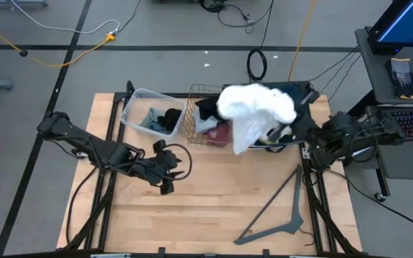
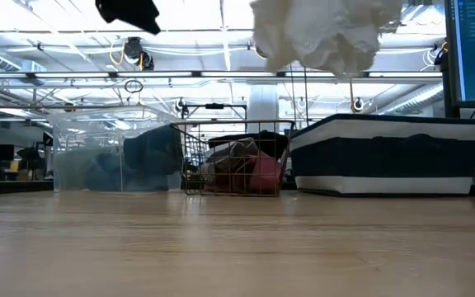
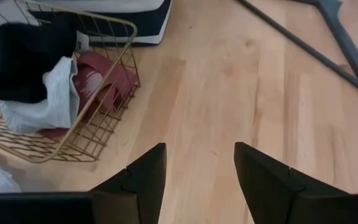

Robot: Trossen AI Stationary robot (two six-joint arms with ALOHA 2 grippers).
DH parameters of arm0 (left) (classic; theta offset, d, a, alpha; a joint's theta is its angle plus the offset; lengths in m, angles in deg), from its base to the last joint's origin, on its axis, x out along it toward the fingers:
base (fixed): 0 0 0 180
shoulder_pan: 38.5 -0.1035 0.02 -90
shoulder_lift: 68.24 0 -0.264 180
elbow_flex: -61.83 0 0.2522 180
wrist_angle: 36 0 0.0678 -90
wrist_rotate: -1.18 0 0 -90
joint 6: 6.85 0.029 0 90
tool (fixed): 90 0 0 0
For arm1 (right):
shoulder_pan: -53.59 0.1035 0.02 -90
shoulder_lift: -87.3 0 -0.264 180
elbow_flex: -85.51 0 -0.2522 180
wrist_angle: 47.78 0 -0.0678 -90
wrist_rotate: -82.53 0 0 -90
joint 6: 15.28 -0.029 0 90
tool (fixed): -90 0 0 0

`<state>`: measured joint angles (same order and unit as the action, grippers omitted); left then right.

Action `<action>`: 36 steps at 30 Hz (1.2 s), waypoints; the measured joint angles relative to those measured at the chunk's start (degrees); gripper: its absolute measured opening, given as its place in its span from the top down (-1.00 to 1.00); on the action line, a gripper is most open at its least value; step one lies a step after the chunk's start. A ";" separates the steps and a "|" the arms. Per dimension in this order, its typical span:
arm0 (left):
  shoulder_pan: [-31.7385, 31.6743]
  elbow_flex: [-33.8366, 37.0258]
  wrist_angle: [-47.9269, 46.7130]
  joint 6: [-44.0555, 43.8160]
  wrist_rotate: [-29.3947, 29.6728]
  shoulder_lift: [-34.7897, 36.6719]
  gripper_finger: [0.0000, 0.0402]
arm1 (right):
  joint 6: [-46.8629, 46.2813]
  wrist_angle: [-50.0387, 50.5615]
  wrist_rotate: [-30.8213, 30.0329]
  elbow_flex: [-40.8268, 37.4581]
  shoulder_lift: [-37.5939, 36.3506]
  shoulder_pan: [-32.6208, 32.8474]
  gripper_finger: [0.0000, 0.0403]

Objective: Pick & Place Cloths
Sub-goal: Put the white shirt into the blue bin

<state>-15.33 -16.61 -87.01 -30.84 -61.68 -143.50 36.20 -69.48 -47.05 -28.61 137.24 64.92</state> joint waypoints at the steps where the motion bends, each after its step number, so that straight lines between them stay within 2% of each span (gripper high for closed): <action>1: 0.21 0.79 0.85 -0.18 0.34 0.00 0.07 | 2.66 -1.11 -2.36 0.00 -0.28 0.00 0.85; 5: 0.92 3.47 5.02 -0.27 1.52 0.00 0.08 | 12.89 -5.55 -11.81 0.00 -0.72 -0.74 0.85; 8: 0.99 5.54 8.34 -0.33 1.46 -0.02 0.08 | 16.92 -6.76 -16.27 0.00 -0.70 -2.31 0.85; 16: 1.43 7.01 11.14 -0.72 1.10 -0.02 0.08 | 14.95 -4.47 -22.19 -2.02 -0.61 -8.32 0.85; 21: 2.12 7.01 12.39 -0.54 1.29 -0.02 0.08 | 11.08 -3.28 -22.96 -5.90 -0.66 -13.87 0.85; 28: 3.08 7.01 13.84 -0.67 1.29 -0.02 0.08 | 2.83 -2.31 -19.94 -12.51 -0.61 -22.70 0.85; 36: 3.97 7.01 13.98 -1.15 1.35 -0.02 0.08 | -14.67 3.61 -15.16 -21.36 -0.64 -29.81 0.85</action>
<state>-11.36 -9.60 -73.03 -31.99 -60.34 -143.52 21.53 -65.87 -62.21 -49.98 136.60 35.11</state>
